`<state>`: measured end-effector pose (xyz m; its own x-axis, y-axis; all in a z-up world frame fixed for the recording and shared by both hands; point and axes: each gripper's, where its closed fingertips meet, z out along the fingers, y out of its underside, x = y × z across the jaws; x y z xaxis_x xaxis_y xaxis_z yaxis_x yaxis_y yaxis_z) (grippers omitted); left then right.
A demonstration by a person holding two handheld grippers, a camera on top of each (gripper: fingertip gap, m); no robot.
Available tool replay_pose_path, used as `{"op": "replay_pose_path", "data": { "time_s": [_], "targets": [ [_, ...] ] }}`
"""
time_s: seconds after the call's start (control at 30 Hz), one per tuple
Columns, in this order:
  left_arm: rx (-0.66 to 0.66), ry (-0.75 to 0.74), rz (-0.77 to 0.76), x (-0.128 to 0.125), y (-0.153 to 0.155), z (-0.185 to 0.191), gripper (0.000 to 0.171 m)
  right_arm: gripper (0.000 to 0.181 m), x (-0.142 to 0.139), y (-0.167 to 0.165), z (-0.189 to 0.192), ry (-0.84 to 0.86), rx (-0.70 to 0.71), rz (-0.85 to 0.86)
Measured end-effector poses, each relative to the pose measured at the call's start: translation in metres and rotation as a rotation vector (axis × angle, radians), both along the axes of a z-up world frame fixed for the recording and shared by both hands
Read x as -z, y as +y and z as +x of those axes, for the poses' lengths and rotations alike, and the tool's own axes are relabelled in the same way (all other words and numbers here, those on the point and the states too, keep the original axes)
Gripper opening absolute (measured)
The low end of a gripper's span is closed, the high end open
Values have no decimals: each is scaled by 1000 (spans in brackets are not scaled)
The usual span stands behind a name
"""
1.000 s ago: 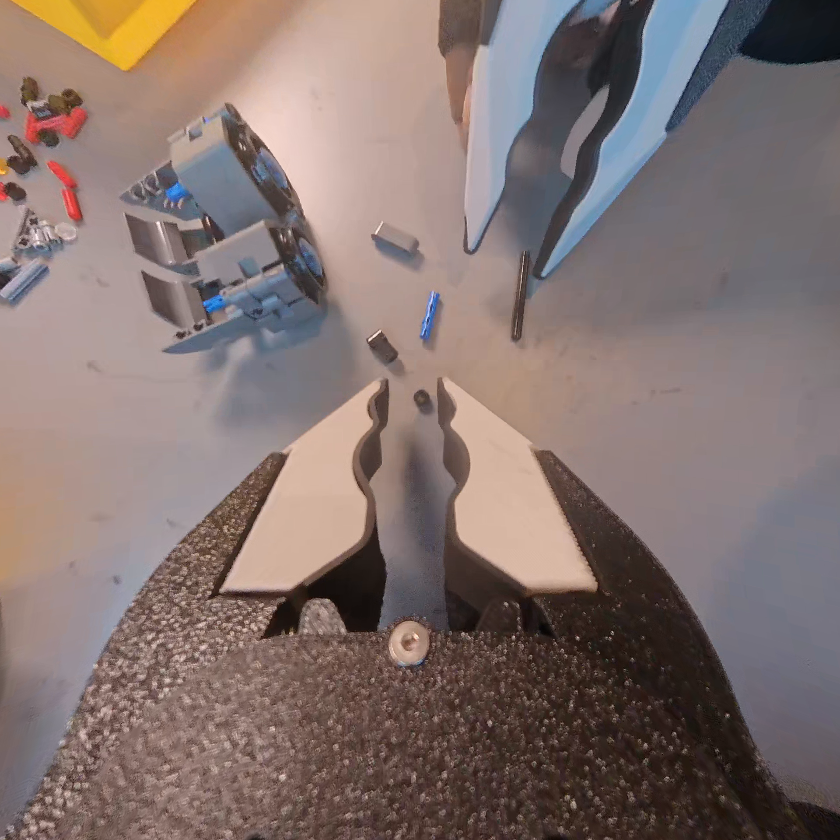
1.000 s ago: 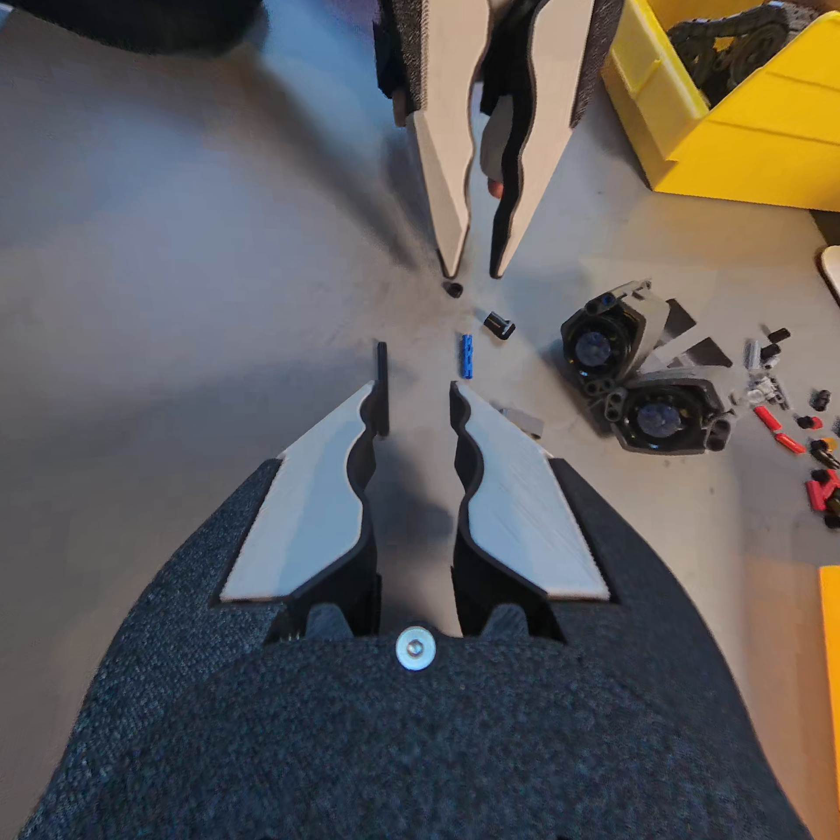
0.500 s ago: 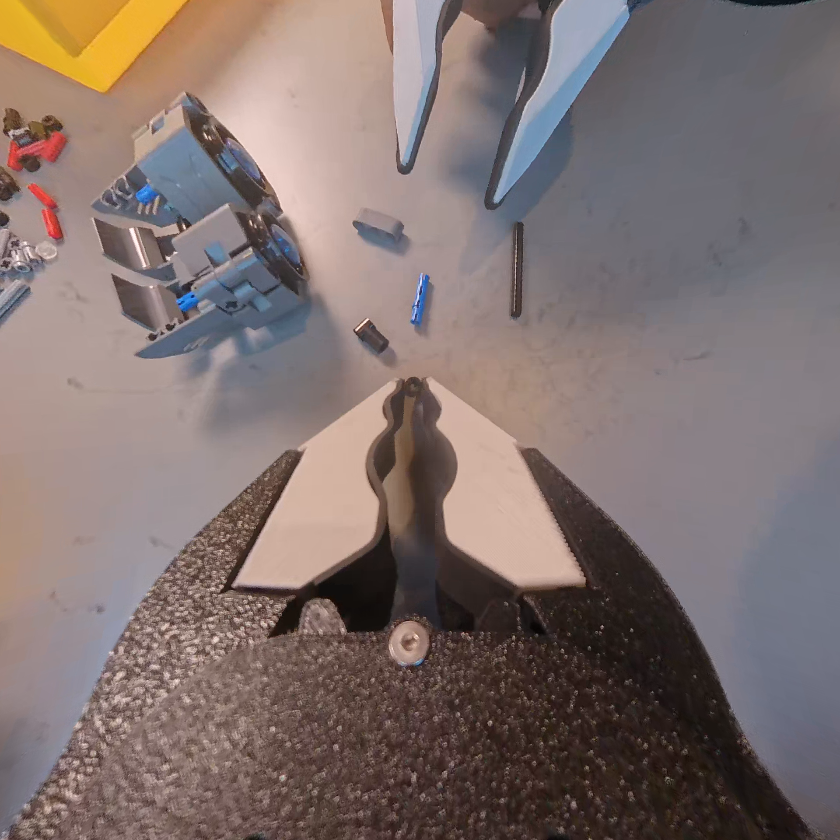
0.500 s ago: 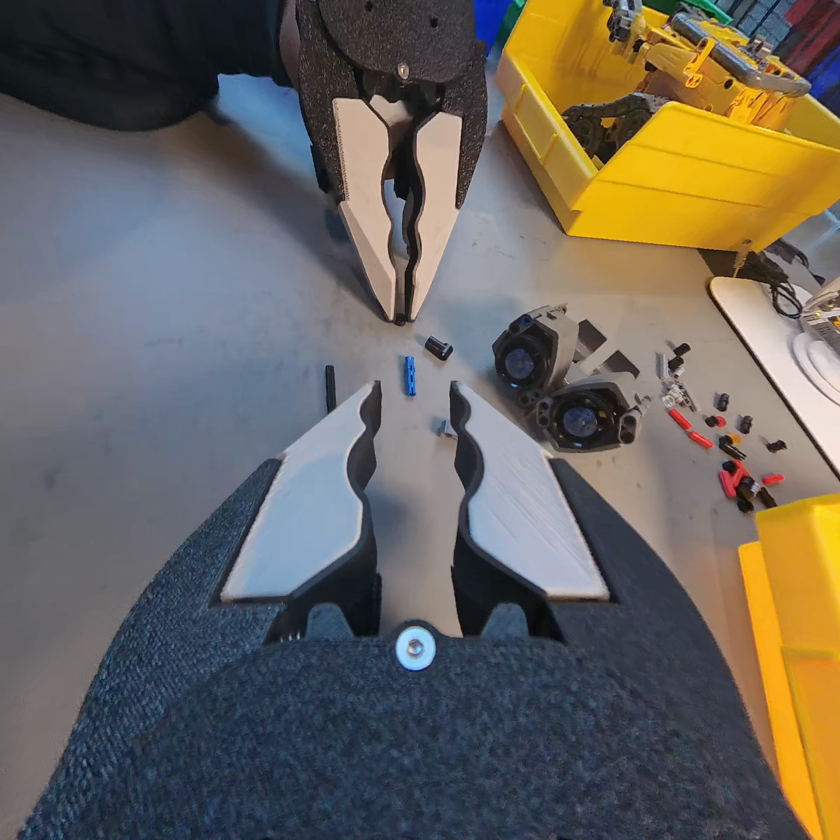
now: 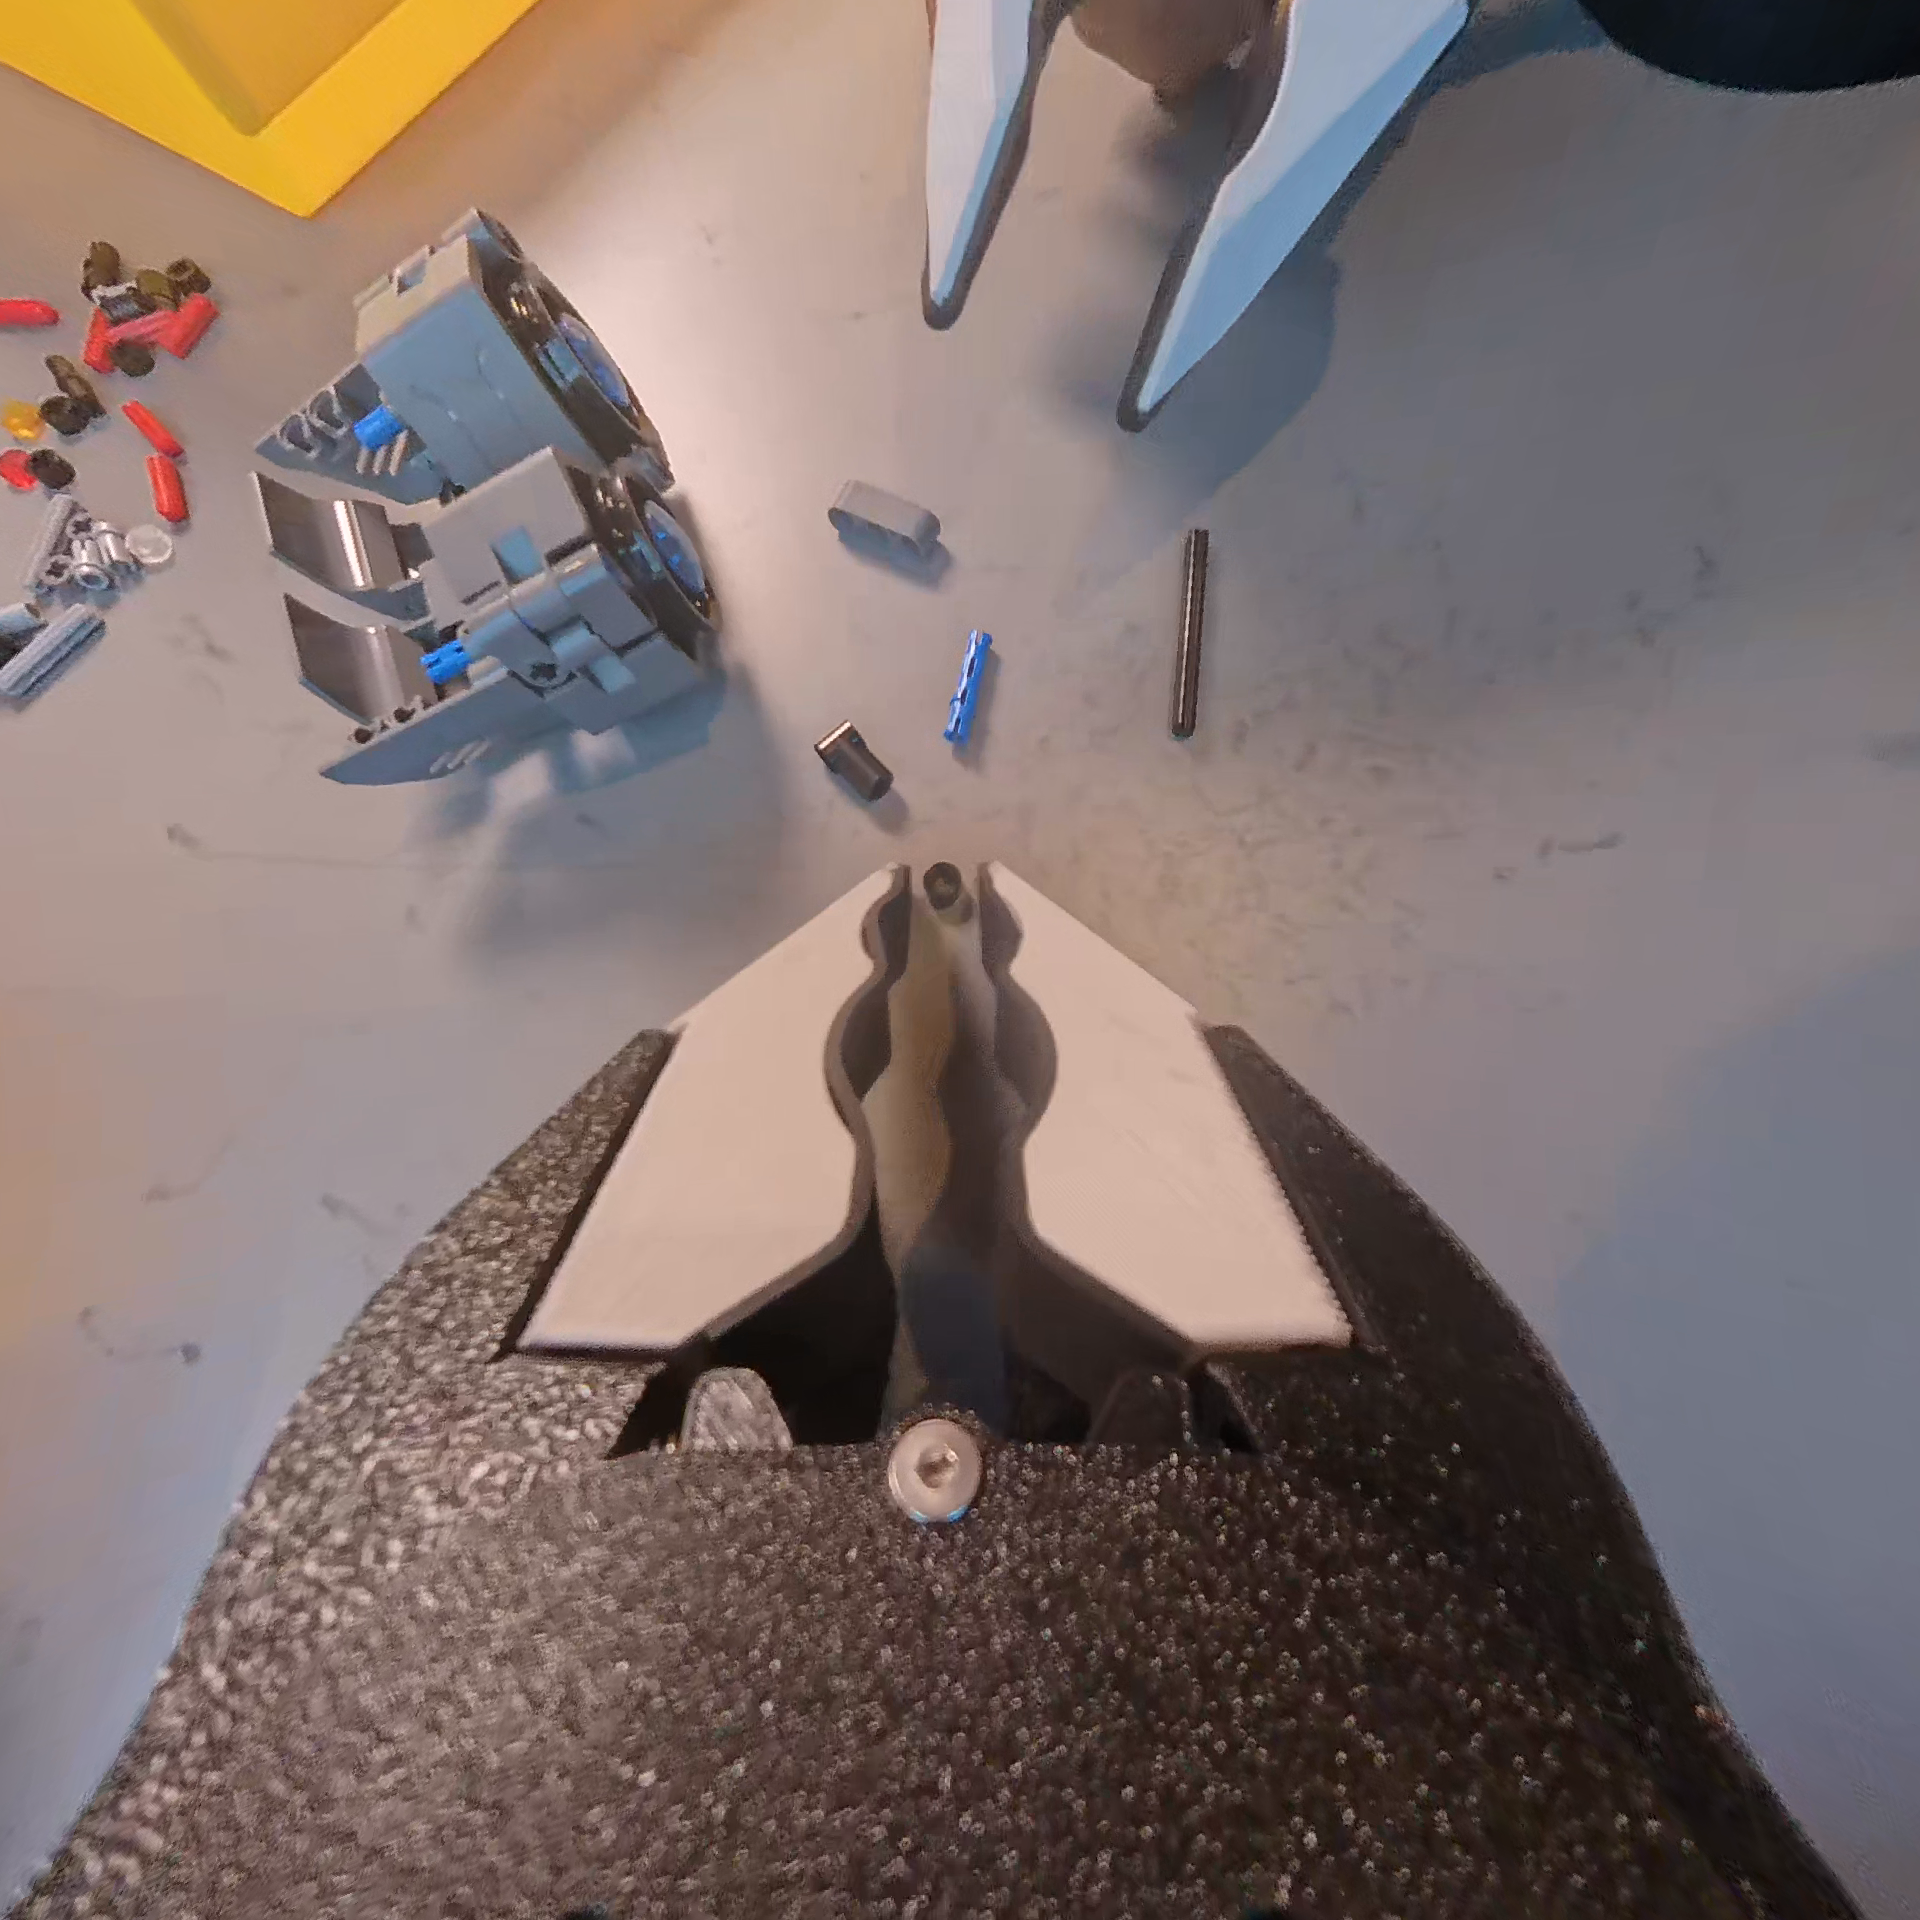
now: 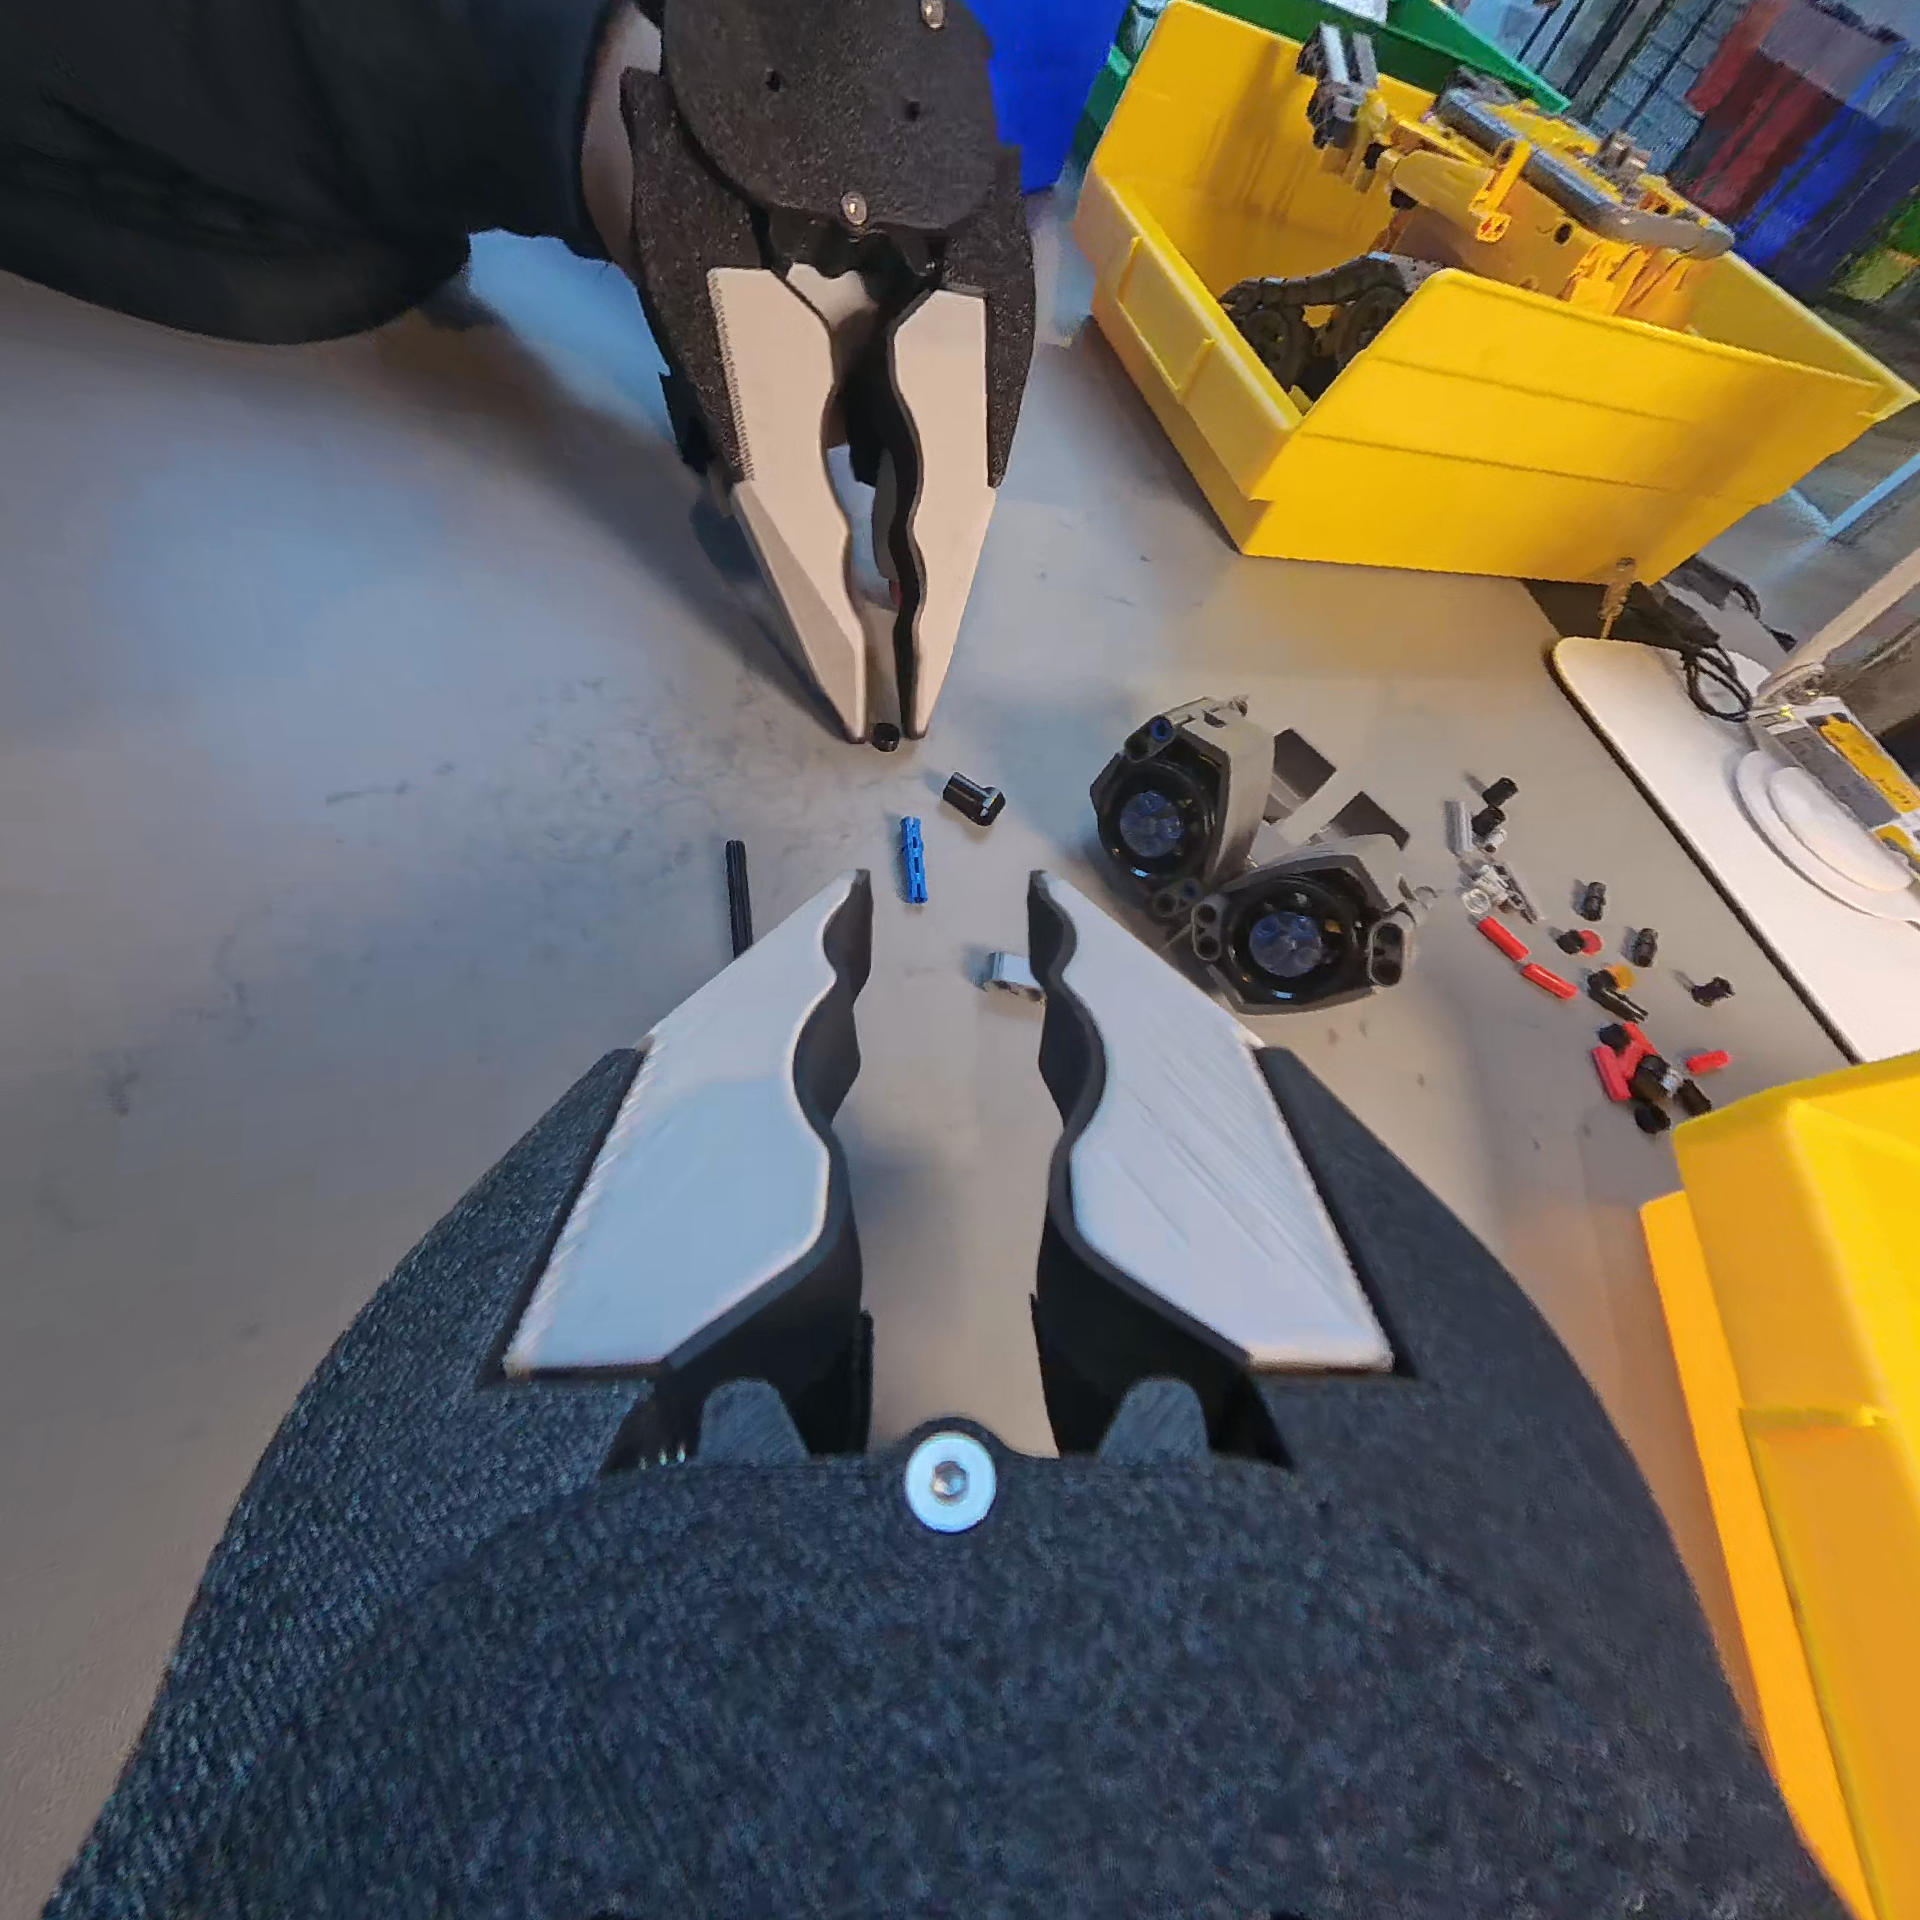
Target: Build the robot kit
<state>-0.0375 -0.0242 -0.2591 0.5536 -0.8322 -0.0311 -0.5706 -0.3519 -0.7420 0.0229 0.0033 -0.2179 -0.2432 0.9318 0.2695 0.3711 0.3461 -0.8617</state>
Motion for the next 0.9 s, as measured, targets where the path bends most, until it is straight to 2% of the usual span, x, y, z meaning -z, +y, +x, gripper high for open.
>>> {"op": "replay_pose_path", "data": {
  "time_s": [0.07, 0.17, 0.23, 0.33, 0.5, 0.67, 0.9],
  "targets": [
    [-2, -74, 11, -11, 1, 2, 23, 28, -5, 3, 1, 23, 8, -26],
    [-81, -260, 89, -48, 15, -3, 34, 28, -13, 7, 2, 67, 27, -63],
    [-215, -350, 174, -72, 31, -20, 38, 29, -21, 12, 2, 110, 45, -96],
    [-440, -431, 293, -92, 52, -56, 49, 32, -35, 22, 3, 191, 89, -160],
    [-614, -464, 426, -110, 60, -88, 69, 46, -57, 50, 9, 335, 210, -255],
    [-672, -453, 496, -118, 60, -98, 82, 54, -66, 68, 15, 403, 295, -247],
    [-627, -449, 536, -125, 57, -88, 70, 54, -64, 62, 13, 383, 276, -227]
  ]
}}
